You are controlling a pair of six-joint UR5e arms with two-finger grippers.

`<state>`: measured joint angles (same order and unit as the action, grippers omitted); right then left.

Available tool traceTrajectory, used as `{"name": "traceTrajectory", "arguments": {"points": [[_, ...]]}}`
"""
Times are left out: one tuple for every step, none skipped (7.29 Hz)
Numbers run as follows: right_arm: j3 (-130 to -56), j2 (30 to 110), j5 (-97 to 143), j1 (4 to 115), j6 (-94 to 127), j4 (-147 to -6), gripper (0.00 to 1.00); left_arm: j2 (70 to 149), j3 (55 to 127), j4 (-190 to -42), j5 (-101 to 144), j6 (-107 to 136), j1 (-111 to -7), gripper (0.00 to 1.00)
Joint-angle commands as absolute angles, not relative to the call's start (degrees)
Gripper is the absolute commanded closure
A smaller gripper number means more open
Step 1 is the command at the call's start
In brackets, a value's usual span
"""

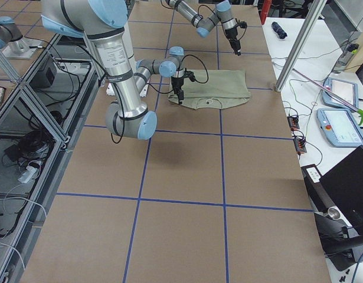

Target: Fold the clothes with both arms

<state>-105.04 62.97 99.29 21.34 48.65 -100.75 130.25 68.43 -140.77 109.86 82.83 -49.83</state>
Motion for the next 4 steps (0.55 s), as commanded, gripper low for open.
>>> {"name": "traceTrajectory", "arguments": {"points": [[-113.3, 73.8, 99.1, 22.7, 44.2, -100.8, 0.0, 130.3, 68.8, -140.7, 109.9, 82.9, -49.7, 0.42], [-113.7, 74.2, 98.7, 22.7, 45.0, -100.8, 0.0, 130.3, 68.9, -140.7, 109.9, 83.0, -49.8, 0.42], [-113.4, 72.5, 98.7, 22.8, 47.1, -100.8, 0.0, 130.3, 69.3, -140.7, 110.6, 83.0, -49.8, 0.42], [-110.6, 67.3, 98.5, 23.9, 48.0, -100.9, 0.0, 130.3, 69.4, -140.7, 110.9, 83.1, -49.9, 0.42]]}}
